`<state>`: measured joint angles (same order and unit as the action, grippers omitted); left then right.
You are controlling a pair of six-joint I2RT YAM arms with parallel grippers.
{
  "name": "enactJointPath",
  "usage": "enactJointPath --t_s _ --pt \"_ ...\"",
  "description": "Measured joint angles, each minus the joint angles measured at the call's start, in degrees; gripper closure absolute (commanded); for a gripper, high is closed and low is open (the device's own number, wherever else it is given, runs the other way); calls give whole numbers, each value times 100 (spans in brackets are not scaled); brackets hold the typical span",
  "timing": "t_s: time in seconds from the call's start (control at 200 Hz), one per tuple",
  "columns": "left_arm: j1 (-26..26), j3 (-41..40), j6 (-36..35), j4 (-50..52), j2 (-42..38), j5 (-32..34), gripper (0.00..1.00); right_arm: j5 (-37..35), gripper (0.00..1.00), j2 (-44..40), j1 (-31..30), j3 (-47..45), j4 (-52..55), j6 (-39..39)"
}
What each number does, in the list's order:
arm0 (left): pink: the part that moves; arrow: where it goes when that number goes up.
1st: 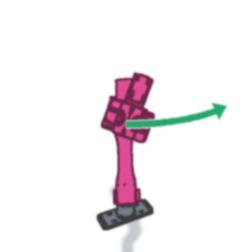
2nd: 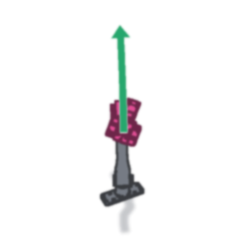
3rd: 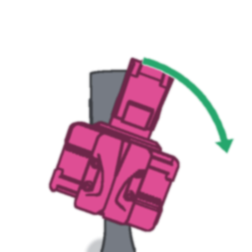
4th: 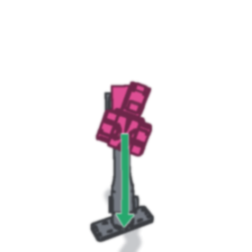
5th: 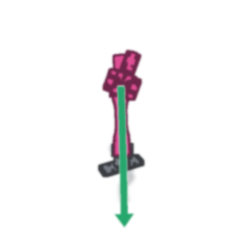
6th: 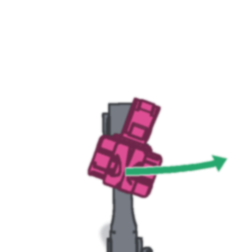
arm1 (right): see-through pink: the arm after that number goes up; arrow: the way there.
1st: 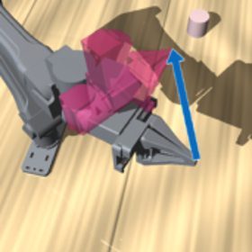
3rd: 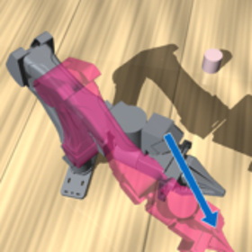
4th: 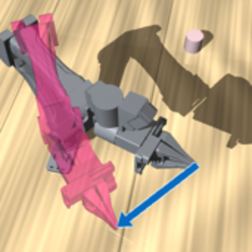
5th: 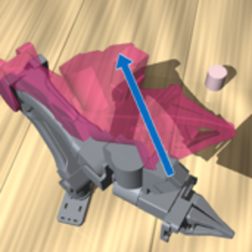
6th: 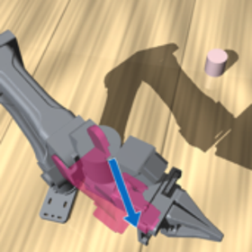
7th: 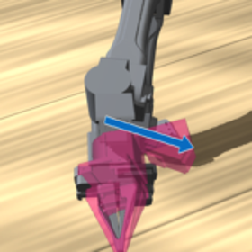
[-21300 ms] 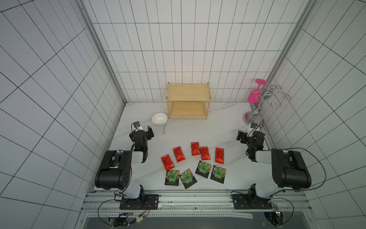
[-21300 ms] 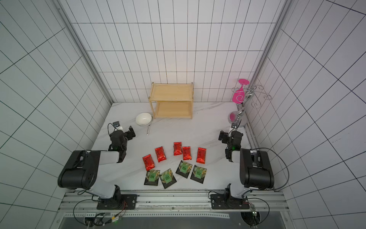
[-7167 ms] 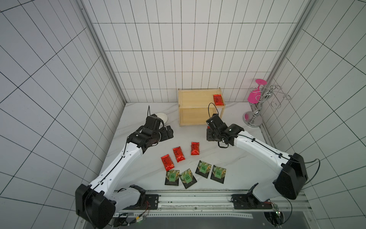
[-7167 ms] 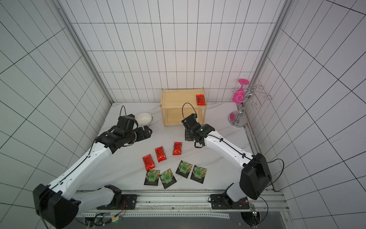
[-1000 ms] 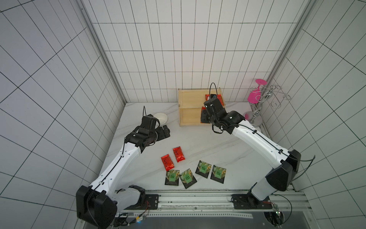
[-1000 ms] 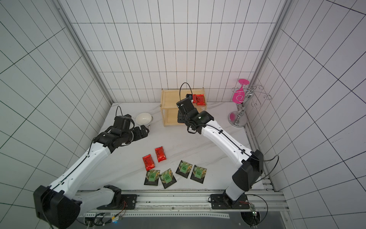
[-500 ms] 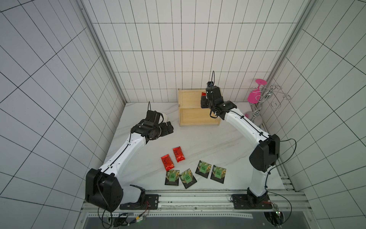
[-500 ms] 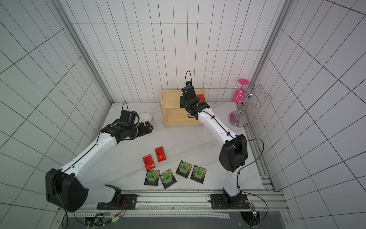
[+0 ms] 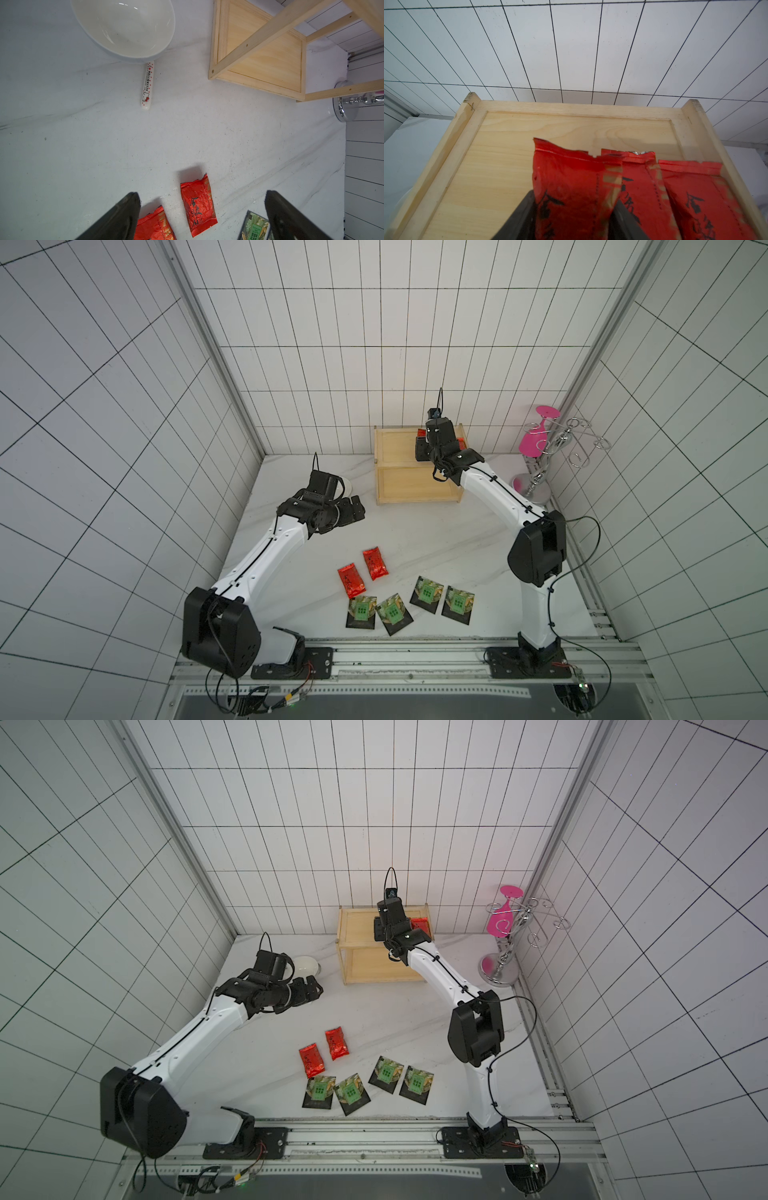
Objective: Place the tea bags on the shelf by color
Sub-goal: Place the tea bag on the shelf, then move the tea bag to the center of the board.
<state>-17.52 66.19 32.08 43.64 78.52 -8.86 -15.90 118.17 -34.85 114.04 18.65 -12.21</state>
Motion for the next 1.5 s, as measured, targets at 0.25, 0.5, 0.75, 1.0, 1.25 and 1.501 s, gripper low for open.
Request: enactJointPath --t_s 0.25,0.5,0.75,1.0,1.25,1.501 --pt "0 0 -2 13 0 4 2 13 44 120 39 94 2 -4" --pt "2 -28 4 13 0 -4 2 146 42 105 39 398 116 -13" --pt "-59 -664 264 -133 -20 -330 2 715 40 -1285 -208 -798 136 0" --pt "-428 -1379 699 -476 76 -898 4 1473 40 -3543 -1163 -4529 -903 -238" --pt "-868 -1711 1001 -868 697 -1331 5 1670 39 -3602 -1248 -5969 -1097 -535" --pt "-907 -1853 1014 -1064 903 -1462 5 1661 38 -3606 -1088 -6015 -1137 -459"
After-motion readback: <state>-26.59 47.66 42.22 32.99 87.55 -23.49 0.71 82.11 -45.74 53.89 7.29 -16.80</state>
